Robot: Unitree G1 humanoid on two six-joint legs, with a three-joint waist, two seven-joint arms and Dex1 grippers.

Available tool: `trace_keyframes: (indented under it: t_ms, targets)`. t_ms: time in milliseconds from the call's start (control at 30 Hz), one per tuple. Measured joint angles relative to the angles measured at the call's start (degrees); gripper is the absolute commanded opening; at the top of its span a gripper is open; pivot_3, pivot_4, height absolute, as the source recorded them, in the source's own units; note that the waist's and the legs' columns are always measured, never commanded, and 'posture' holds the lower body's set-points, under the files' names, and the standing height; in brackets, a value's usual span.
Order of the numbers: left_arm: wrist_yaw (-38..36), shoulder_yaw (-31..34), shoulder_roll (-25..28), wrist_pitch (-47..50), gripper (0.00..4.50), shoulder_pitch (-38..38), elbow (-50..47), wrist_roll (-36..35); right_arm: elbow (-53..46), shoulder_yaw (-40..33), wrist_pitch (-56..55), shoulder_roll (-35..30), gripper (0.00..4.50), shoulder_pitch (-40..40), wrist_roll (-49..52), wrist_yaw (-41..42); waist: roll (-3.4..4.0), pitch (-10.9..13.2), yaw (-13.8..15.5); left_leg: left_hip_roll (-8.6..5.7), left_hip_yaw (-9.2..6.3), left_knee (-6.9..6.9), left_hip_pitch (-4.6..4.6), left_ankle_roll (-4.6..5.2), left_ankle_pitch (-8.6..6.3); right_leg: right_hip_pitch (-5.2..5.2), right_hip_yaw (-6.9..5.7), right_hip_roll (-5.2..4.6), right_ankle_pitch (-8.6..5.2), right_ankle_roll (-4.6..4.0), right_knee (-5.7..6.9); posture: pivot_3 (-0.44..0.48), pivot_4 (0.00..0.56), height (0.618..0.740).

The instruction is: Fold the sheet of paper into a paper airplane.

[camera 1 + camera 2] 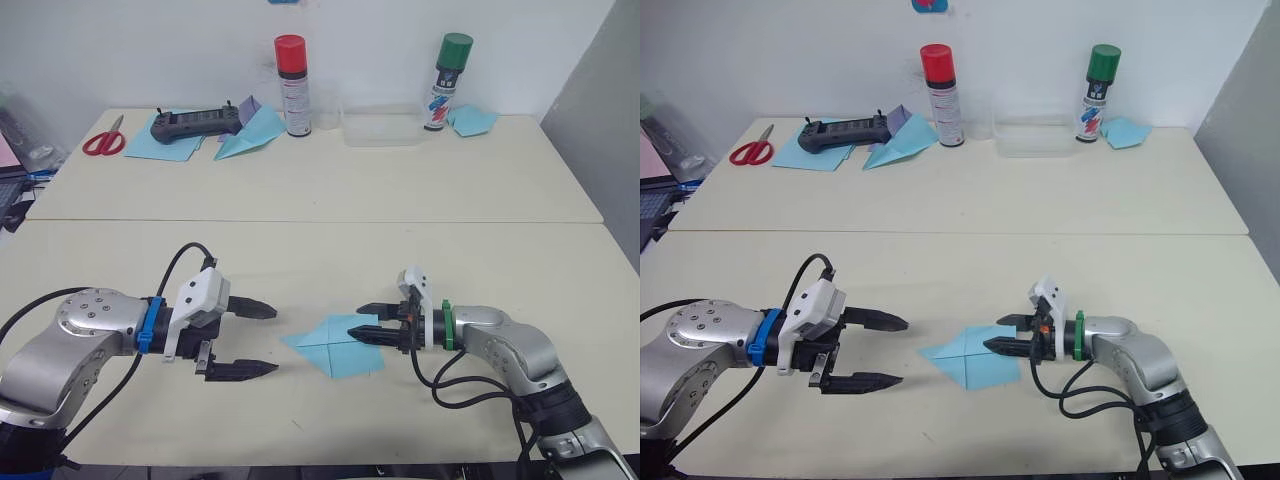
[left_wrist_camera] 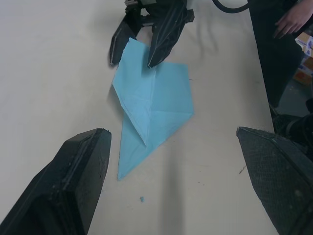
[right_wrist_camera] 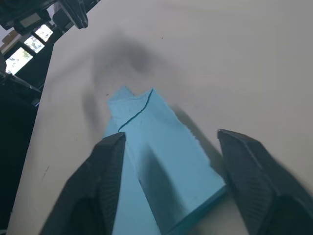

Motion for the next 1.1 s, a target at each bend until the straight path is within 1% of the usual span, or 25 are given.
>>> trace_keyframes:
  t_ms: [167,200,300,400,533,600,733,833,933,1100]
  targets:
    - [0.2,0.0,-0.4,-0.1,4.50,-0.6,0.1,0.1,-1.0,0.6,-0.8,-1.2,0.19,0.5,-0.3,1.2,0.00,0.0,0.1,0.00,0.00,0.01,0.01,0.00,0.00,0.02,-0.01,0.00,0.01,-0.01,0.00,0.000,0.150,0.740]
    - [0.2,-0.1,-0.5,-0.1,4.50,-0.7,0.2,0.2,-1.6,0.5,-1.0,-1.4,0.09,0.8,-0.2,1.3,0.00,0.0,0.1,0.00,0.00,0.03,0.01,0.00,0.00,0.02,-0.01,0.00,0.01,-0.01,0.01,0.000,0.150,0.740]
    - [0.2,-0.2,-0.9,-0.2,4.50,-1.3,0.7,0.4,-2.7,0.1,-1.3,-2.7,0.09,1.5,-0.2,1.4,0.00,0.0,0.2,-0.01,0.00,0.07,0.01,0.00,0.00,0.03,0.00,0.00,0.02,0.02,0.02,0.000,0.150,0.740]
    - [0.5,-0.2,-1.2,0.0,4.50,-2.1,2.6,0.4,-6.1,-1.2,-2.7,-4.4,0.09,2.6,-0.3,1.1,0.00,0.0,0.3,-0.01,0.00,0.09,0.01,0.00,0.00,0.02,0.00,0.00,0.02,0.03,0.05,0.000,0.150,0.740]
    - [1.0,1.4,-0.7,-0.3,4.50,-1.6,7.8,1.4,-13.2,-4.3,-10.3,-5.7,0.09,1.8,-2.8,-0.2,0.01,0.0,0.2,0.03,-0.02,0.08,0.02,0.00,0.00,0.01,-0.02,0.05,0.02,0.03,0.07,0.000,0.150,0.740]
    - [1.0,2.1,-0.4,-0.4,4.50,-1.4,9.2,1.8,-13.7,-4.2,-18.2,-6.5,0.09,1.0,-7.8,-0.5,0.01,0.0,0.3,0.01,-0.02,0.08,0.01,0.00,0.00,0.02,-0.03,0.03,0.02,0.03,0.05,0.000,0.150,0.740]
    - [0.4,1.5,-0.5,-2.1,4.50,-2.0,10.4,3.5,-8.5,2.4,-42.7,-7.5,0.09,-0.3,-25.8,-3.3,-0.02,0.0,0.4,-0.02,0.01,0.08,0.02,0.00,0.00,0.03,-0.02,0.00,0.05,-0.02,0.03,0.000,0.150,0.740]
    - [0.2,-0.2,-1.6,-2.6,4.50,-3.7,10.7,4.0,-4.1,6.4,-52.1,-6.8,0.09,0.0,-33.0,-5.1,-0.02,0.0,0.7,-0.02,0.01,0.09,0.01,-0.01,0.01,0.02,-0.02,0.00,0.16,-0.20,0.07,0.000,0.150,0.740]
    - [0.0,-0.9,-2.1,-2.6,4.50,-4.5,10.9,4.3,-2.9,7.6,-58.4,-7.3,0.61,1.2,-34.7,-4.7,-0.02,0.0,1.1,-0.02,0.01,0.10,0.01,-0.01,0.01,0.03,-0.02,0.00,0.17,-0.23,0.10,0.000,0.150,0.740]
    - [0.0,-1.0,-2.3,-2.6,4.50,-4.7,11.0,5.1,-2.9,8.3,-64.5,-10.4,2.39,5.1,-32.5,-0.8,-0.02,0.0,1.3,-0.02,-0.02,0.17,0.05,0.00,0.01,0.07,-0.02,0.00,0.18,-0.23,0.20,0.000,0.150,0.740]
